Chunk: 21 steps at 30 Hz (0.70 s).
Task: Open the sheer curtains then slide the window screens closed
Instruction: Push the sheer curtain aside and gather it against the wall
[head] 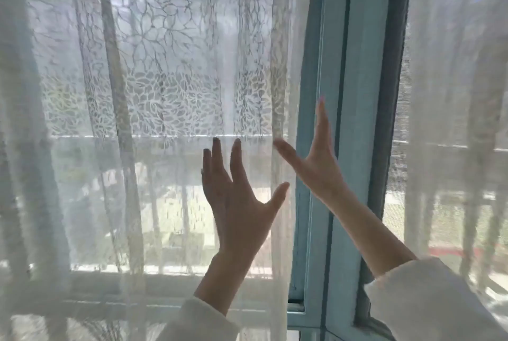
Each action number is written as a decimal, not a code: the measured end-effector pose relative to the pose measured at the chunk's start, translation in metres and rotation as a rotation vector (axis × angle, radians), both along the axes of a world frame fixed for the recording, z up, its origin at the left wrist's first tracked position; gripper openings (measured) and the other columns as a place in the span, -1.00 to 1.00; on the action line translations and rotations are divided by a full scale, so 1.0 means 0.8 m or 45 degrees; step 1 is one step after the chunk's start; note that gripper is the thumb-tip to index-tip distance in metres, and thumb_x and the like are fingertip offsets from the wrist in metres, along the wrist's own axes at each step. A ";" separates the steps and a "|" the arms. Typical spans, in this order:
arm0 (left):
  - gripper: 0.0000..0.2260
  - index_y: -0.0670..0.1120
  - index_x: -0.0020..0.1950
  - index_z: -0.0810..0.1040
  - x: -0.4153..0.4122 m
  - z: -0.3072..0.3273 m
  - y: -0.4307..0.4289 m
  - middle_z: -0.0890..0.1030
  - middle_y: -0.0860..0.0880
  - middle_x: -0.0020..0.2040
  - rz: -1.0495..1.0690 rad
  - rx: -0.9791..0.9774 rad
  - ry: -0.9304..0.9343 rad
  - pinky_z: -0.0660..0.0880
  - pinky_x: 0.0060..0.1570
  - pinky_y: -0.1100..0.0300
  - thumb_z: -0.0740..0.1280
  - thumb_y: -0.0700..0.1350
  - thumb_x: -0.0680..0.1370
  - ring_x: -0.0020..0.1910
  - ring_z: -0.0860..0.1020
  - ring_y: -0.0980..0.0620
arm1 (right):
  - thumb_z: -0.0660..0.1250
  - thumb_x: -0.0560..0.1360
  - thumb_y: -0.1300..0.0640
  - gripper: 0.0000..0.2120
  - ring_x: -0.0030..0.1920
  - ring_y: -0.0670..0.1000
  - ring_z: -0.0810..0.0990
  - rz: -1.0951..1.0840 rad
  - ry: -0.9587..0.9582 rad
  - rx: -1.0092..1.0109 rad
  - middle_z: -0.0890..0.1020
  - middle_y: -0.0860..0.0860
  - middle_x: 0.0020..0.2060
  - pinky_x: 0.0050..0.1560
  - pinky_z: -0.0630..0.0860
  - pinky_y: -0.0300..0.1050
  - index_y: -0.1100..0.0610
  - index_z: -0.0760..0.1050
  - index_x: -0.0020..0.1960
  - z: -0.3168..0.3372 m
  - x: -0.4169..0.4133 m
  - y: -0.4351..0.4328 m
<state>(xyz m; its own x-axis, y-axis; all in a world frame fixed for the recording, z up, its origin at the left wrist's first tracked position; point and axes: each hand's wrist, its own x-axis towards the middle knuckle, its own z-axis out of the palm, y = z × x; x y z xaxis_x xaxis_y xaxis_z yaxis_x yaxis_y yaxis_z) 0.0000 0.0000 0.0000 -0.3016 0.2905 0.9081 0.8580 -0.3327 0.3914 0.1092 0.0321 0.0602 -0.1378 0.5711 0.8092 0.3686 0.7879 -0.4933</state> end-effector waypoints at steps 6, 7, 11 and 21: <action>-0.17 -0.05 0.43 0.07 -0.023 -0.005 0.044 -0.04 -0.09 0.46 0.148 0.008 0.094 -0.06 0.40 -0.08 0.27 0.30 0.30 0.47 -0.06 -0.08 | 0.10 0.05 -0.55 0.24 0.46 -0.03 -0.25 0.171 0.041 0.028 -0.30 0.00 0.48 0.30 -0.18 -0.06 0.05 -0.40 0.44 0.032 -0.034 0.068; -0.17 -0.04 0.43 0.06 -0.029 -0.005 0.047 -0.02 -0.10 0.47 0.186 0.005 0.101 -0.07 0.40 -0.07 0.26 0.31 0.30 0.47 -0.06 -0.08 | 0.11 0.06 -0.54 0.24 0.46 -0.03 -0.26 0.213 0.032 0.046 -0.30 0.01 0.48 0.32 -0.19 -0.05 0.07 -0.41 0.44 0.037 -0.041 0.074; -0.18 -0.06 0.42 0.09 -0.062 0.004 0.063 0.08 -0.18 0.47 0.398 0.003 0.093 -0.06 0.40 -0.06 0.26 0.31 0.30 0.46 -0.01 -0.11 | 0.32 0.24 -0.29 0.15 0.47 0.03 -0.25 0.444 0.021 0.087 -0.29 0.04 0.48 0.41 -0.12 0.13 0.09 -0.42 0.44 0.056 -0.091 0.102; -0.05 -0.12 0.45 0.01 -0.128 0.025 0.047 0.05 -0.24 0.49 1.034 -0.068 -0.112 -0.09 0.35 -0.18 0.17 0.42 0.25 0.46 -0.05 -0.23 | 0.45 0.34 -0.08 0.12 0.48 0.09 -0.17 1.000 0.015 0.130 -0.19 0.14 0.48 0.39 0.00 0.20 0.12 -0.40 0.44 0.066 -0.221 0.108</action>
<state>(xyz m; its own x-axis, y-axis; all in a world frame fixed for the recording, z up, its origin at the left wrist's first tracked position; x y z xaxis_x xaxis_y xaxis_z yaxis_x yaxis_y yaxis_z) -0.1027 0.0373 0.0203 -0.5059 -0.0069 0.8626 0.7892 0.4000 0.4660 -0.0679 0.1188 0.1132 -0.4610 0.2327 0.8563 -0.3192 0.8569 -0.4047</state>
